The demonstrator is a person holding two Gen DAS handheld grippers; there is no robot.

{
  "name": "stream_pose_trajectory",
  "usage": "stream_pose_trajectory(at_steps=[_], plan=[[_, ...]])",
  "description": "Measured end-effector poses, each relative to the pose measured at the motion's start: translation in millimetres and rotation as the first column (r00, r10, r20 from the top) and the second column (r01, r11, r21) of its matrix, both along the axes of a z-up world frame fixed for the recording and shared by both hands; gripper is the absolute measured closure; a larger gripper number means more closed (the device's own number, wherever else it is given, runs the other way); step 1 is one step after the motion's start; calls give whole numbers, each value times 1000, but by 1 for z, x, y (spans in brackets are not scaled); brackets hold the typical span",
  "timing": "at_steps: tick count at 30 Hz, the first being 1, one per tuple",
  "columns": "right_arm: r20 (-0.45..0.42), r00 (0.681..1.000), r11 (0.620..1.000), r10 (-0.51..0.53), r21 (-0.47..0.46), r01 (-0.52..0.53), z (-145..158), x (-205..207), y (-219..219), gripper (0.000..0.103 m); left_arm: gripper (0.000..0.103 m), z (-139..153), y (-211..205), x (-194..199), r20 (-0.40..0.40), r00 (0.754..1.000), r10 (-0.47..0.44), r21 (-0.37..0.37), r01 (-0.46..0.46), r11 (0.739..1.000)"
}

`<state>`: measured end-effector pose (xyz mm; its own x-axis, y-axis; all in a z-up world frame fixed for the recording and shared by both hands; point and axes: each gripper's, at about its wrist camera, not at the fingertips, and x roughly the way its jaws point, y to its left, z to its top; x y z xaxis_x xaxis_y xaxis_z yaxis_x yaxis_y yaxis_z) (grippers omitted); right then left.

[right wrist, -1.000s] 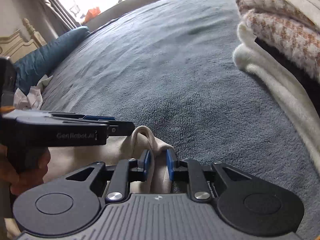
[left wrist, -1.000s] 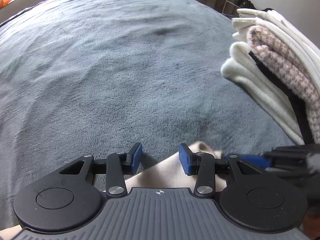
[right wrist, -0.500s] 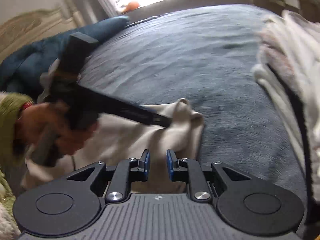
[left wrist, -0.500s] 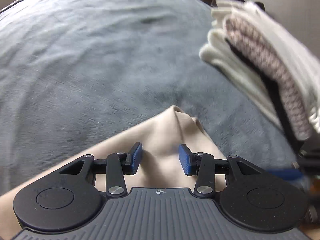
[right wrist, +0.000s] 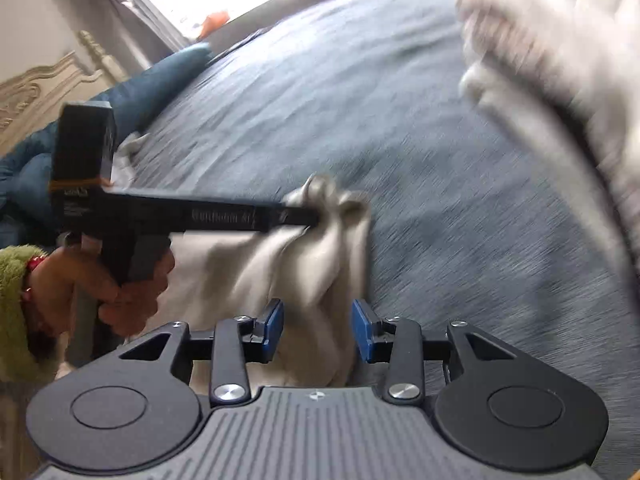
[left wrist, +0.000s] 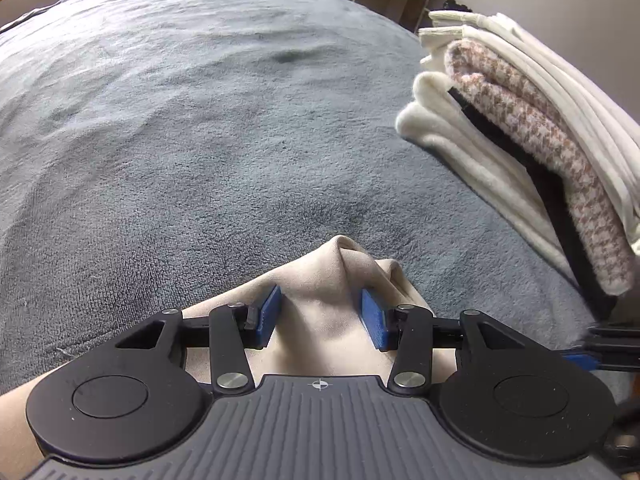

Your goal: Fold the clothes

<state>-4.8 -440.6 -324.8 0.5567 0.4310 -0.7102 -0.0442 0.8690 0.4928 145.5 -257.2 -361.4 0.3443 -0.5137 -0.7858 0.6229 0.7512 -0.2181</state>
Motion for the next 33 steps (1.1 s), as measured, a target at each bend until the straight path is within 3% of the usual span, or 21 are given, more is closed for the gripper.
stream_pose_trajectory(at_steps=[4, 7, 11, 14, 16, 19, 21, 22, 24, 25, 26, 28, 29, 33], plan=[[-75, 997, 998, 32, 59, -28, -10, -5, 2, 93, 59, -1, 2, -1, 3, 1000, 1, -14, -1, 1000], [-136, 987, 940, -85, 318, 125, -13, -11, -26, 96, 59, -1, 2, -3, 7, 1000, 2, -17, -2, 1000], [-242, 956, 920, -168, 311, 240, -36, -21, -40, 100, 58, -3, 1, -3, 18, 1000, -3, -15, 4, 1000], [-248, 947, 910, -205, 308, 278, -31, -30, -45, 90, 58, -3, -1, -4, 33, 999, -13, -5, 13, 1000], [-210, 954, 935, -215, 239, 264, -14, -36, -43, 79, 58, -4, -1, -3, 32, 999, -14, -8, 14, 1000], [-50, 990, 987, -131, 85, 135, 25, -37, -24, 79, 58, -4, -1, -3, 36, 999, -18, -10, 19, 1000], [36, 998, 997, -48, 62, 46, 35, -30, -6, 80, 58, -4, -1, -3, 41, 999, -22, -12, 22, 1000], [41, 999, 999, -17, 47, 15, 32, -21, 2, 81, 58, -4, -1, -3, 41, 999, -21, -13, 21, 1000], [-30, 999, 998, 20, -52, -21, 11, -10, 16, 85, 58, 0, 2, -3, 37, 999, -11, -21, 11, 1000], [-70, 997, 994, 23, -108, -30, -2, -11, 18, 97, 58, 8, 10, -2, 33, 999, 5, -31, -4, 1000], [-65, 998, 994, 5, -110, -13, -6, -16, 16, 100, 58, 16, 18, -2, 29, 999, 20, -41, -19, 999], [-66, 996, 996, -57, -76, 52, 9, -20, 8, 99, 58, 32, 34, -1, 21, 998, 51, -60, -50, 997], [-31, 998, 994, -63, -97, 60, 21, -24, 9, 92, 58, 40, 42, 0, 17, 998, 66, -70, -65, 995], [57, 998, 985, 30, -174, -19, 55, -32, 36, 91, 58, 76, 81, -6, -13, 989, 144, -95, -145, 985]])
